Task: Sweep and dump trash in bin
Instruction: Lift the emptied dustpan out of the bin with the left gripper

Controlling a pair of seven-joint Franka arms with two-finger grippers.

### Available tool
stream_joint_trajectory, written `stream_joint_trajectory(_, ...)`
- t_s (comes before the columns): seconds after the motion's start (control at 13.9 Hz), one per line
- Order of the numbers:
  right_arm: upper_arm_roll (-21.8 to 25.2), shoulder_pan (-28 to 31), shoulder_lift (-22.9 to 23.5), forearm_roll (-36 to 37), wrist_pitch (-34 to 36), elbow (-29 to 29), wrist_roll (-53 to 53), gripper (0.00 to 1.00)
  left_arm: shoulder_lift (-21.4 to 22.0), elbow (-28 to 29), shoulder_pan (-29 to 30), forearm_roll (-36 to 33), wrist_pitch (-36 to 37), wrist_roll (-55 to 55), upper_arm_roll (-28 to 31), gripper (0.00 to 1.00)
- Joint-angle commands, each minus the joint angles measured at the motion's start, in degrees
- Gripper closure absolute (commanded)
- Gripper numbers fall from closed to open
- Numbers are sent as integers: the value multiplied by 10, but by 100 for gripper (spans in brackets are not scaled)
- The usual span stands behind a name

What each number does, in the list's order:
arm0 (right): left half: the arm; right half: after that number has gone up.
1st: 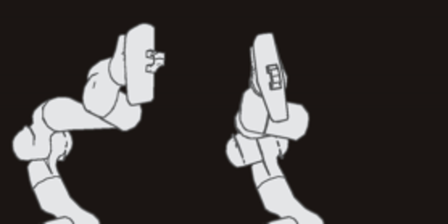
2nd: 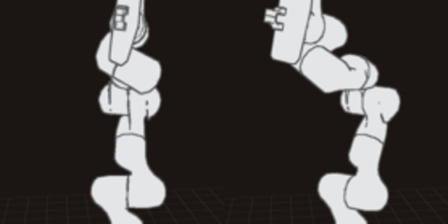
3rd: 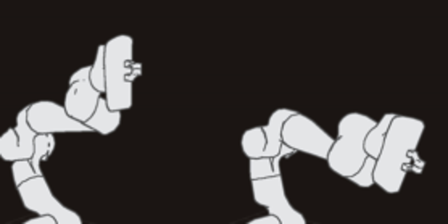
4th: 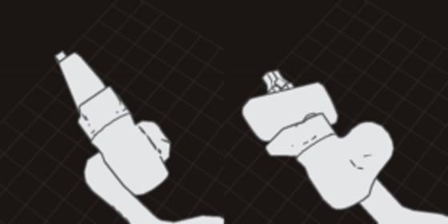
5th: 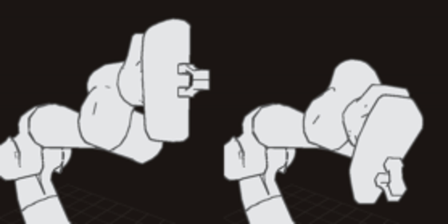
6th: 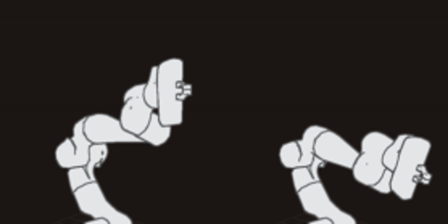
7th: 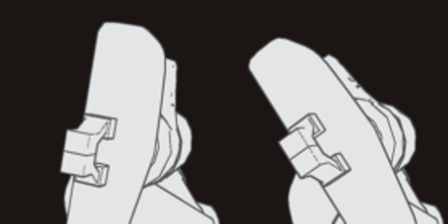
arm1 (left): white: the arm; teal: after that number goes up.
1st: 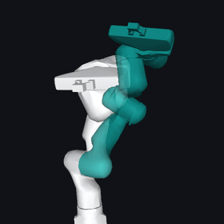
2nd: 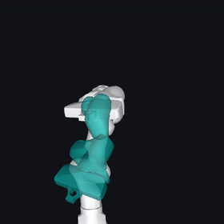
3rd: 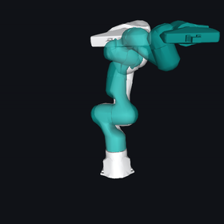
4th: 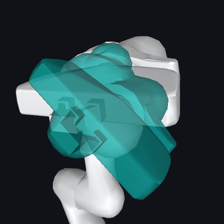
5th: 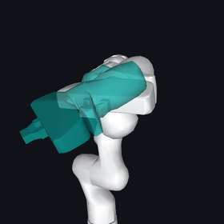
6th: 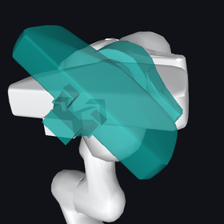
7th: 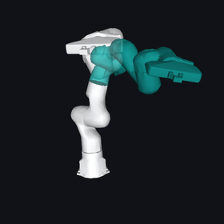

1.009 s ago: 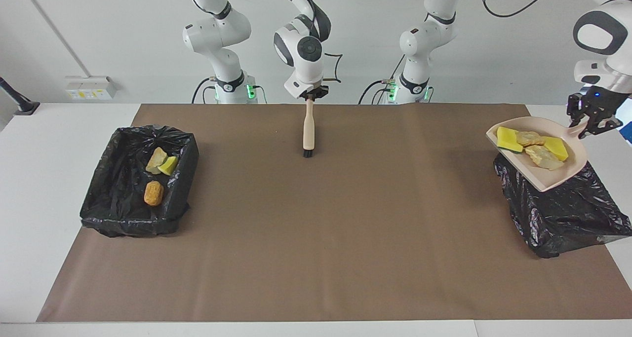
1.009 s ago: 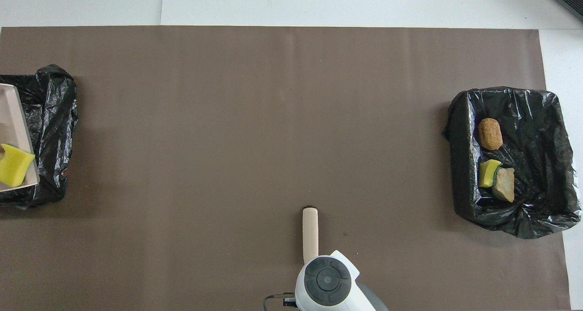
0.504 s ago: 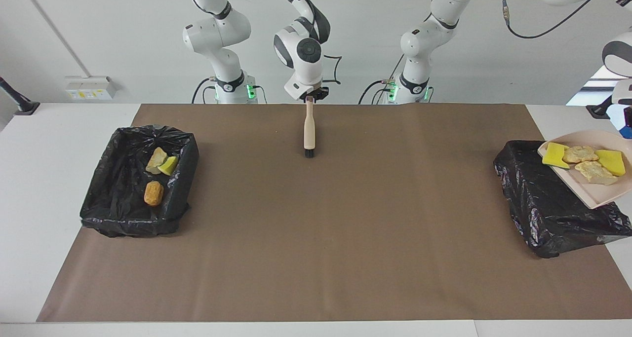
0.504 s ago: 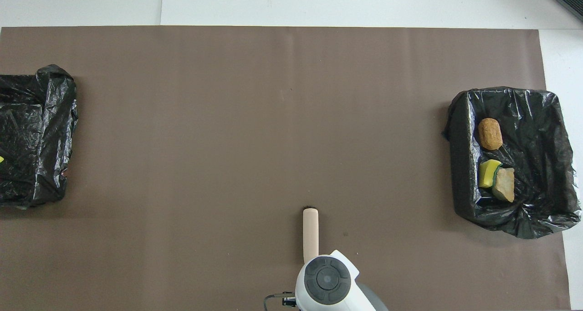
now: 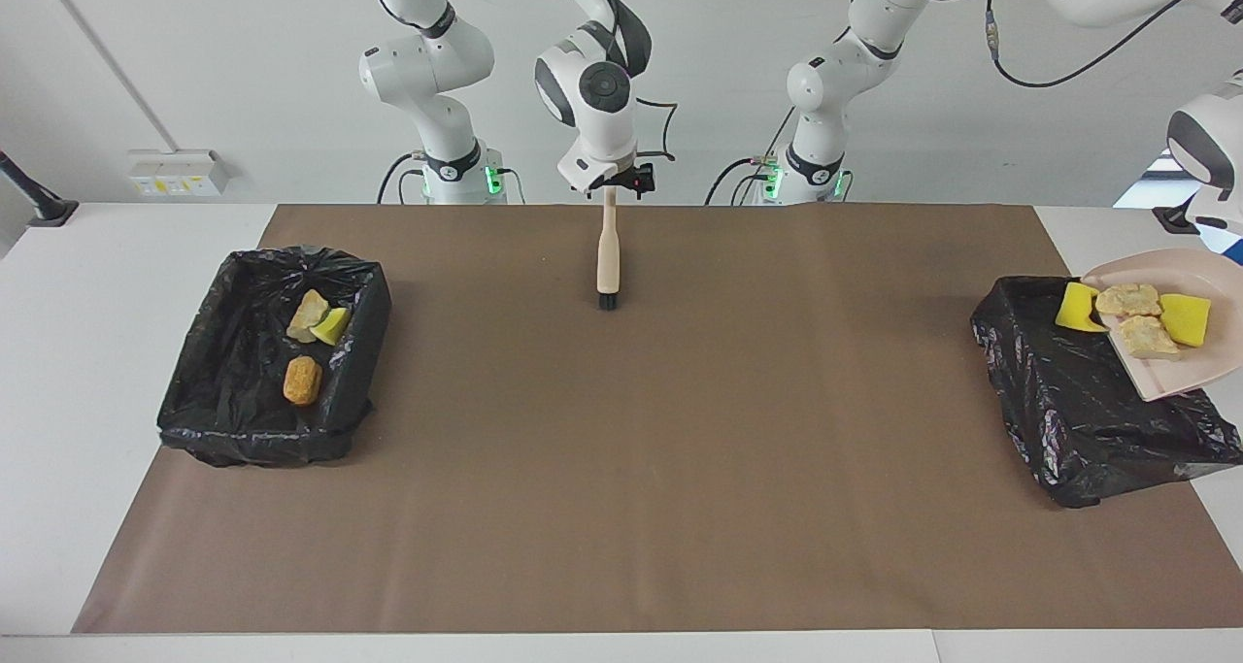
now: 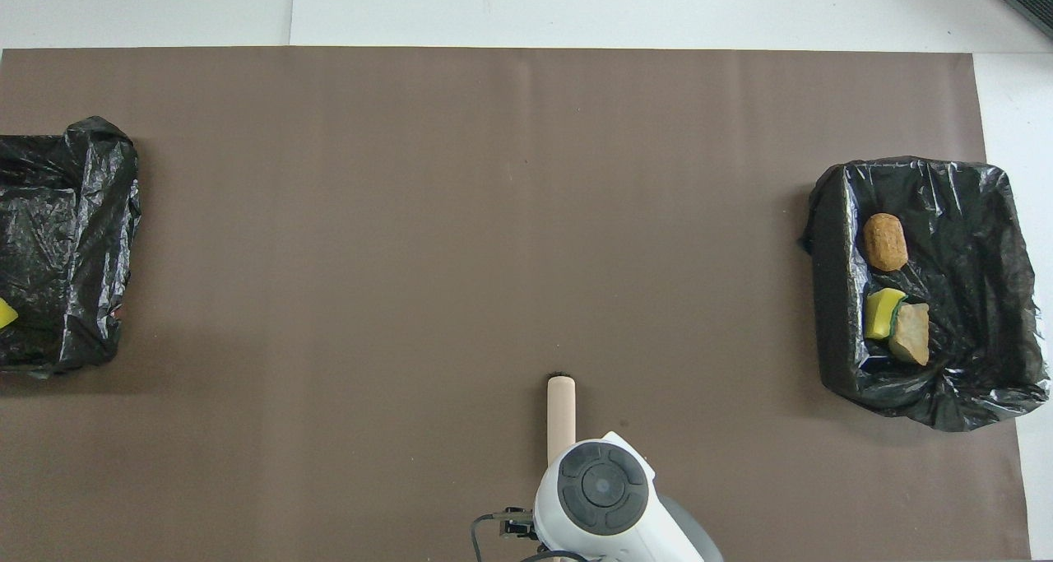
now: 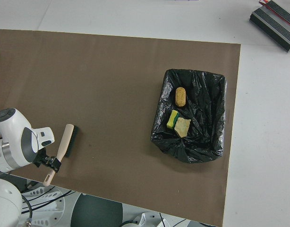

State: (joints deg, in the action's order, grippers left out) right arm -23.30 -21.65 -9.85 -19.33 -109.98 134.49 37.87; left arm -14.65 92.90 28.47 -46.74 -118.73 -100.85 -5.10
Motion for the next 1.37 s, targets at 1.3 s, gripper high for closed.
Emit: stream_joint_trajectory(1.3,38,224,-83,161,185,-209,-226,0,59,-36,-109,88,147,99,-34,100)
